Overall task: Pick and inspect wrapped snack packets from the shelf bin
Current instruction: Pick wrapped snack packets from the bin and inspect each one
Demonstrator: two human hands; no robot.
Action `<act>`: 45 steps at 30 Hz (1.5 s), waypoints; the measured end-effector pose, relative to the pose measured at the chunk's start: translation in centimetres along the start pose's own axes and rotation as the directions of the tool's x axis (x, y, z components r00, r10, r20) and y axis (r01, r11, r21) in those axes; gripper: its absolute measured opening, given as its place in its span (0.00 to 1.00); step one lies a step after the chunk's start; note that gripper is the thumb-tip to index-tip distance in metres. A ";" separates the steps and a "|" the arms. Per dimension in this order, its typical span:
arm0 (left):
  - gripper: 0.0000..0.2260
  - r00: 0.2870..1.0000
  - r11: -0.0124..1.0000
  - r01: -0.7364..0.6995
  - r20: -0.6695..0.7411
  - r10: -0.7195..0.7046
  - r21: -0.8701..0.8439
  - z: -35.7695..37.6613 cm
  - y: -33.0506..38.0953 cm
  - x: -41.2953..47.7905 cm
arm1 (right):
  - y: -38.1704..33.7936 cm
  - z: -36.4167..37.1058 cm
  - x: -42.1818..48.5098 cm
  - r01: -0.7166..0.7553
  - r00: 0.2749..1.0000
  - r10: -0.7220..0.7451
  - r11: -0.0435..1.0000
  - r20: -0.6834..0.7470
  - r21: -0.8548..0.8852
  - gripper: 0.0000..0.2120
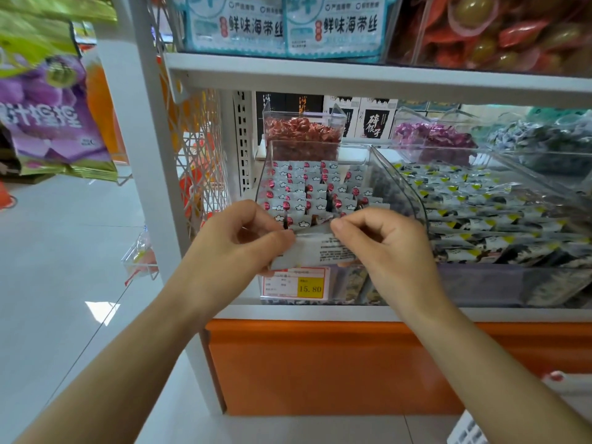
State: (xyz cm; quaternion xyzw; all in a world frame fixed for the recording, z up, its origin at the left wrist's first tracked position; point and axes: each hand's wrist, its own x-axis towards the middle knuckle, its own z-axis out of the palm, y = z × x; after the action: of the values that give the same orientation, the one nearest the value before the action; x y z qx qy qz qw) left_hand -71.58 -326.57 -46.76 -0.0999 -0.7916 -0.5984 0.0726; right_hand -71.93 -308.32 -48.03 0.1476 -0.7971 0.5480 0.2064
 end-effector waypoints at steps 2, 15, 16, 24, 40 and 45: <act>0.06 1.000 1.000 0.005 0.004 -0.005 0.005 -0.2 0.1 0.0 | 0.0 0.0 -0.1 -0.004 1.000 0.004 1.000 0.007 -0.003 0.06; 0.07 0.998 0.996 -0.067 -0.013 0.068 0.057 -0.9 -0.1 0.1 | -0.5 -1.7 0.9 -0.141 0.943 0.120 0.989 0.311 0.046 0.09; 0.07 0.997 0.995 -0.078 -0.007 0.078 0.069 -0.9 -0.1 0.1 | -0.5 -1.9 1.1 -0.169 0.935 0.138 0.983 0.327 0.069 0.08; 0.09 0.995 1.000 0.011 0.103 -0.013 0.020 -1.2 0.0 0.3 | -0.3 -2.8 1.5 -0.087 0.943 0.072 0.996 0.325 0.031 0.07; 0.14 0.975 0.996 0.030 0.217 -0.047 0.080 -2.1 0.0 0.3 | 0.1 -1.4 1.0 -0.078 0.982 0.060 0.992 0.180 0.099 0.07; 0.06 0.998 0.998 -0.045 -0.031 0.046 0.032 -1.6 -0.1 0.7 | 0.2 -1.4 1.3 -0.107 0.972 0.052 0.965 0.227 0.238 0.21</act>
State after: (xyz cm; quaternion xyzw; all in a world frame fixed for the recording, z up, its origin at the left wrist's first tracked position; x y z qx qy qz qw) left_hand -72.28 -328.05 -46.24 -0.1074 -0.7971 -0.5857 0.1002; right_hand -72.88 -306.98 -47.10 0.1993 -0.7453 0.6318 0.0749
